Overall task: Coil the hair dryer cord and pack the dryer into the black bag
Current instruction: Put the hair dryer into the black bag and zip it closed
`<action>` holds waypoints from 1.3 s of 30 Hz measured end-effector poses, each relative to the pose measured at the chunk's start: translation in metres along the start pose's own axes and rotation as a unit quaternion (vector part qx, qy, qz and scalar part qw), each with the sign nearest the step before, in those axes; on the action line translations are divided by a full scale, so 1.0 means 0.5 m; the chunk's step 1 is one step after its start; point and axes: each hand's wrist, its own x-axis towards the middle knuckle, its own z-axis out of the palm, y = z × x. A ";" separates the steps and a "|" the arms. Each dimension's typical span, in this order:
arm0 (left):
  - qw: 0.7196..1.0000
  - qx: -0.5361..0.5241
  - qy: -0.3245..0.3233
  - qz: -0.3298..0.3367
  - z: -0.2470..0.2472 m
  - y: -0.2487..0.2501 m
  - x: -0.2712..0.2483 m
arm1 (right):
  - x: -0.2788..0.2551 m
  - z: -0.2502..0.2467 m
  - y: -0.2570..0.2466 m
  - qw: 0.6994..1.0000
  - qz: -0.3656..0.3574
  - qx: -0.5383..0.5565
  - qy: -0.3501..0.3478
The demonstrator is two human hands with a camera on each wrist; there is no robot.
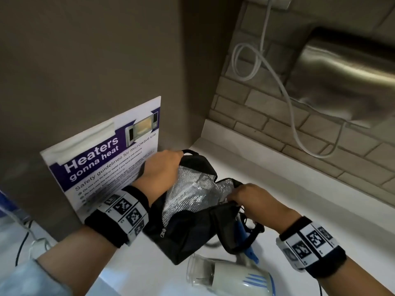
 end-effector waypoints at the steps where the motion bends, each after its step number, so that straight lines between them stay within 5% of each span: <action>1: 1.000 -0.002 0.002 0.004 -0.001 0.003 0.000 | 0.001 -0.001 0.001 1.000 -0.015 0.000 0.025; 8: 0.999 -0.038 -0.009 0.031 -0.019 0.037 -0.023 | -0.012 -0.038 -0.005 0.975 -0.052 0.137 0.165; 15: 0.990 -0.123 0.052 0.050 -0.072 0.085 -0.087 | -0.076 -0.026 0.025 0.945 0.084 0.231 0.217; 19: 0.970 -0.163 0.124 0.132 -0.088 0.132 -0.131 | -0.102 0.031 0.057 0.936 0.138 0.238 0.221; 22: 0.952 -0.156 0.123 0.232 -0.065 0.186 -0.166 | -0.116 0.087 0.082 0.948 0.164 0.222 0.160; 25: 0.941 -0.087 0.075 0.320 0.010 0.241 -0.200 | -0.119 0.146 0.093 0.967 0.162 0.189 0.056; 31: 0.923 -0.047 -0.125 0.360 0.165 0.275 -0.244 | -0.118 0.246 0.093 0.984 0.138 0.098 -0.052; 35: 0.909 -0.030 -0.281 0.307 0.210 0.262 -0.259 | -0.115 0.269 0.086 0.989 0.147 0.031 -0.013; 39: 0.905 0.006 -0.311 0.291 0.245 0.254 -0.271 | -0.113 0.288 0.083 0.985 0.158 0.060 0.025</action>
